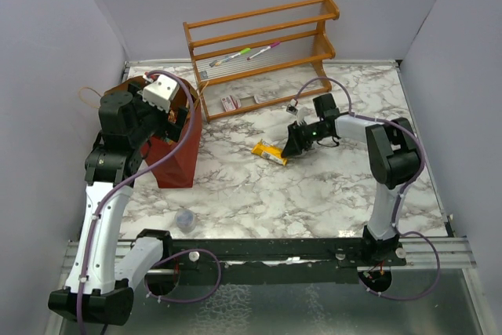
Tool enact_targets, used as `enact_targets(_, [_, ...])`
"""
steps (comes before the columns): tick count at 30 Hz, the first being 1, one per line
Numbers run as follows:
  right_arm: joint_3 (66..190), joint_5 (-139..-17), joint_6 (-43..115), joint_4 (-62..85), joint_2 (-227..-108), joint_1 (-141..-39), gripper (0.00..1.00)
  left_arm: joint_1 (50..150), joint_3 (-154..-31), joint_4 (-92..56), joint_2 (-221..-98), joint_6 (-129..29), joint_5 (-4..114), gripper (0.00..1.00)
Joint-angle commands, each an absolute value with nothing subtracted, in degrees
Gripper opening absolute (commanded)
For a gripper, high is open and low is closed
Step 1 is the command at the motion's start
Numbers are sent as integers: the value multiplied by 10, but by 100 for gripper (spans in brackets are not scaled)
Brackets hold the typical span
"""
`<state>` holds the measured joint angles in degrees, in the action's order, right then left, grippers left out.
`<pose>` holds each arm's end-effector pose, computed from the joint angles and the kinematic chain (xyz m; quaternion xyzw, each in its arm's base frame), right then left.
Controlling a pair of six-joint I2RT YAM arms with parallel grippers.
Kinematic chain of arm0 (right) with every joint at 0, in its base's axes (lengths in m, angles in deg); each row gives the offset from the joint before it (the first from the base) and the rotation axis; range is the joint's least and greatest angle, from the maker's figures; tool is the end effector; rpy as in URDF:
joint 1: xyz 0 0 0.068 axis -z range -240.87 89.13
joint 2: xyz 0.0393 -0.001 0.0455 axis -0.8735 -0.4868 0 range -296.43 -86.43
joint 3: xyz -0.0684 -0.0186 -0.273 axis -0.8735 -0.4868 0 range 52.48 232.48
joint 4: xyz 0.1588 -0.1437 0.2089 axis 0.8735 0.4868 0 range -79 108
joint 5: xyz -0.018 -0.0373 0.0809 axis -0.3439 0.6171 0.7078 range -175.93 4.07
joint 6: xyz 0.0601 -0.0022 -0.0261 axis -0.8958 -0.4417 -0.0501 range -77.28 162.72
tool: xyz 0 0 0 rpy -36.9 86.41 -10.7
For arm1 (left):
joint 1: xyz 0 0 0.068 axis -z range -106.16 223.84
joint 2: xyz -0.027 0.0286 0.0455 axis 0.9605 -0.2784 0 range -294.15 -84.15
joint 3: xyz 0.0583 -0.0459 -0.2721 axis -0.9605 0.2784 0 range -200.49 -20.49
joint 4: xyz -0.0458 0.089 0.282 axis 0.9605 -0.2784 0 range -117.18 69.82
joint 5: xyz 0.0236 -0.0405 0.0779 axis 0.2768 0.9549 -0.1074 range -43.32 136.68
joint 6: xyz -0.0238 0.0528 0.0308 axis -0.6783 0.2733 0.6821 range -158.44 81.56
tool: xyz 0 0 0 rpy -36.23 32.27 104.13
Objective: Place the snacks into the paper bag
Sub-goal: Pick up the snack from the center of the board.
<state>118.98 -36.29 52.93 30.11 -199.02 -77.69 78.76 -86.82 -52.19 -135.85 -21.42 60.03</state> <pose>0.3820 0.1564 0.1049 -0.2949 0.8408 0.4206 0.1709 0.2277 -0.0316 0.4210 0.2199 0.7727 -0.0311 0.5947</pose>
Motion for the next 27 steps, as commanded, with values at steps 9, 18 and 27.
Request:
enact_targets(9, [1207,-344,548,325,-1979,-780,6,786,-927,-529,-1363,-231,667,97])
enact_targets(18, [1206,-313,631,370,-1886,-780,1,786,-943,-534,-1365,-244,739,92])
enact_targets(27, [1220,-298,746,450,-1773,-780,1,787,-959,-539,-1383,-234,844,88])
